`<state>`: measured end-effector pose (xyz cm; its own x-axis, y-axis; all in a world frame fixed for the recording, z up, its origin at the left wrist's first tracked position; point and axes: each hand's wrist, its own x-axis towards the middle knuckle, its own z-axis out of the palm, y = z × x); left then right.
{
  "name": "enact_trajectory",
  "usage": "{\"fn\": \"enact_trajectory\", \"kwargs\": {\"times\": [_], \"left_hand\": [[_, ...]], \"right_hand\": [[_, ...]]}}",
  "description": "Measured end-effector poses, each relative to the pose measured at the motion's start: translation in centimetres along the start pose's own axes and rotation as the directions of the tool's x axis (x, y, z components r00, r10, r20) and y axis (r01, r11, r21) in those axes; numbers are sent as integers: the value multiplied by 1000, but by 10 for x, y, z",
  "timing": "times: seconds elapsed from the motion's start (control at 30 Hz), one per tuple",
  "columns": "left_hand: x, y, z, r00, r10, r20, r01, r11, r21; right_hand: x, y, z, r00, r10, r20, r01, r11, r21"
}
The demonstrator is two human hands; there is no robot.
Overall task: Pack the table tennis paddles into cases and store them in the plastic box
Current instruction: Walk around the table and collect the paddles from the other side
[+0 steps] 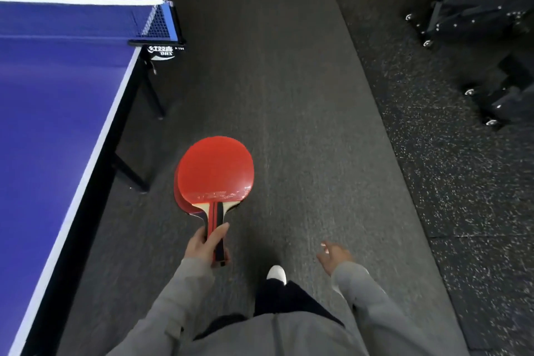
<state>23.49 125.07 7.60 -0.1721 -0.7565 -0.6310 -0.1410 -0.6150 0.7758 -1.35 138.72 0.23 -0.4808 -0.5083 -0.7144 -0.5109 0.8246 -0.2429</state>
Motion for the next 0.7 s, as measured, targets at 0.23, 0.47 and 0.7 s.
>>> {"fn": "enact_trajectory", "kwargs": {"times": [0.23, 0.47, 0.7], "left_hand": [[62, 70, 54, 997, 23, -68, -26, 999, -31], [155, 140, 101, 996, 2, -90, -5, 999, -37], [273, 243, 153, 1000, -22, -18, 21, 999, -31]], "right_hand": [[90, -32, -102, 999, -27, 24, 30, 995, -100], [193, -82, -174, 997, -33, 72, 45, 982, -185], [296, -165, -266, 998, -12, 54, 25, 968, -249]]}}
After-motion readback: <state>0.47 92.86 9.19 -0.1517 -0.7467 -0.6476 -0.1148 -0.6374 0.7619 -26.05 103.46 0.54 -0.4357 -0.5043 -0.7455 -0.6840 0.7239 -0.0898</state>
